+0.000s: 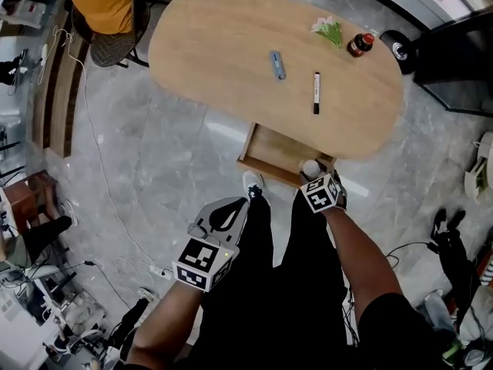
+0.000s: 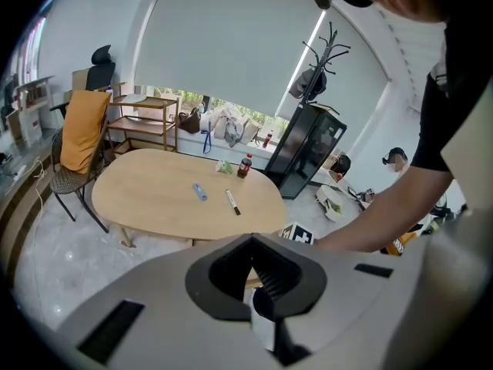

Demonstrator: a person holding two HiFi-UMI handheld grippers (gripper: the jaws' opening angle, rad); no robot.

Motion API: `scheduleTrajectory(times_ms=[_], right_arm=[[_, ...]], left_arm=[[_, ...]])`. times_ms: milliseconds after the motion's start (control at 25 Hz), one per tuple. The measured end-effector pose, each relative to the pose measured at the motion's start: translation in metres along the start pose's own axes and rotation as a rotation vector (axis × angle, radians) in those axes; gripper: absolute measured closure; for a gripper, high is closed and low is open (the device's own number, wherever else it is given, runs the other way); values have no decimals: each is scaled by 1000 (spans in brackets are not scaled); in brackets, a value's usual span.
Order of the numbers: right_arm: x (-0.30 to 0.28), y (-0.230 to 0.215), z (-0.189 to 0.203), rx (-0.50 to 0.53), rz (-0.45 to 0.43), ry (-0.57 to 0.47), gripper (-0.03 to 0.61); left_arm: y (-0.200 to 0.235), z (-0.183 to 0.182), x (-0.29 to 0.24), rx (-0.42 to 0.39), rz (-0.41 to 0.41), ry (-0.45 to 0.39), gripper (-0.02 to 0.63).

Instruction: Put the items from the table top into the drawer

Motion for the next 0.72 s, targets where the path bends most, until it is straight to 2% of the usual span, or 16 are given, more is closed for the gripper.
scheduleTrajectory(times_ms=[200, 480, 720], right_arm=[[-60, 13, 34, 19, 43, 129, 325], [-106, 9, 46, 120, 152, 179, 324], [-116, 9, 53, 138, 130, 210, 323]], left_arm=[[4, 14, 1, -1, -1, 22, 612], [19, 32, 0, -16, -5, 48, 612], [29, 41, 6, -24, -10, 65, 612]])
Point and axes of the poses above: the fingertips, and each gripper's own axes: x backward along the fingers, y to its left, z out of its underside, the point moved 7 cm from there along x, backward along the fingers, and after that the axes turned 6 degrees about z, right-handed, at the moved point
